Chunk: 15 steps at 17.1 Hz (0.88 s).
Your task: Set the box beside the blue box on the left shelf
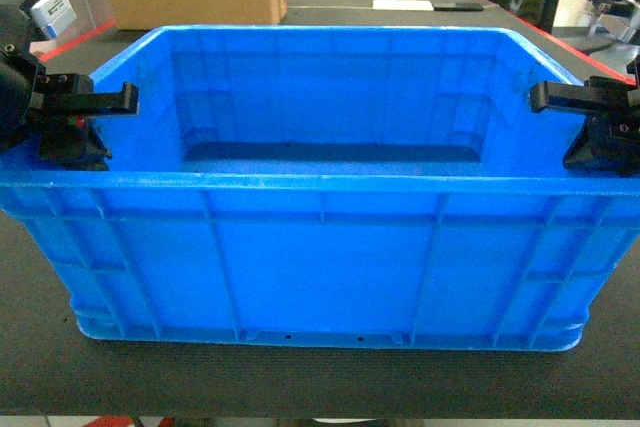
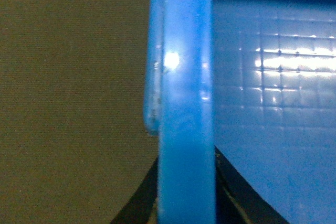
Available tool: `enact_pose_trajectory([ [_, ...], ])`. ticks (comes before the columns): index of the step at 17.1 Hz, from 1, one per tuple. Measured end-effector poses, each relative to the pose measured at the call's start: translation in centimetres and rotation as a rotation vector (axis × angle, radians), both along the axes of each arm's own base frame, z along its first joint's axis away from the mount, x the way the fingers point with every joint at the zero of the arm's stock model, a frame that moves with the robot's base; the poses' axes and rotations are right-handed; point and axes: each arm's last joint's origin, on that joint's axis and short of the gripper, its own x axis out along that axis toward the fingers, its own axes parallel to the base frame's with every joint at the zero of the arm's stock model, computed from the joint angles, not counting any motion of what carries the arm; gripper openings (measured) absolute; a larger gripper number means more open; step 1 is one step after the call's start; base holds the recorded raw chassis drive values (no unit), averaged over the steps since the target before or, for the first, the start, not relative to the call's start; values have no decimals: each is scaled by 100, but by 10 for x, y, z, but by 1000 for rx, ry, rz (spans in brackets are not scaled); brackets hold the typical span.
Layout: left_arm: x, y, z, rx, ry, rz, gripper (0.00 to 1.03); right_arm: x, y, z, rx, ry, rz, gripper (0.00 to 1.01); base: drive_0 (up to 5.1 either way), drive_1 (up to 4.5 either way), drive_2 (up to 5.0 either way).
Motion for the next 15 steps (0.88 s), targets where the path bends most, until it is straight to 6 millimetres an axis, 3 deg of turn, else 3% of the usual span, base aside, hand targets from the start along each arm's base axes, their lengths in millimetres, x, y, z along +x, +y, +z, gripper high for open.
enact_pose_trajectory([
  [2, 0, 2, 2, -13, -15, -2, 8, -1, 2, 2, -10, -7, 7, 8, 0, 0, 0],
  [5, -12, 1, 10, -31, -68, -2, 6, -9, 7, 15, -31, -75, 18, 7, 0, 0, 0],
  [8, -36, -2, 67, -54, -316, 11, 6, -31, 13, 69, -42, -311, 16, 7, 0, 0, 0],
  [11, -59, -2, 96, -71, -486, 13, 6, -53, 13, 102, -53, -481, 7, 7, 0, 0, 0],
  [15, -70, -4, 94, -70, -543, 14, 6, -65, 12, 102, -64, -517, -1, 7, 0, 0, 0],
])
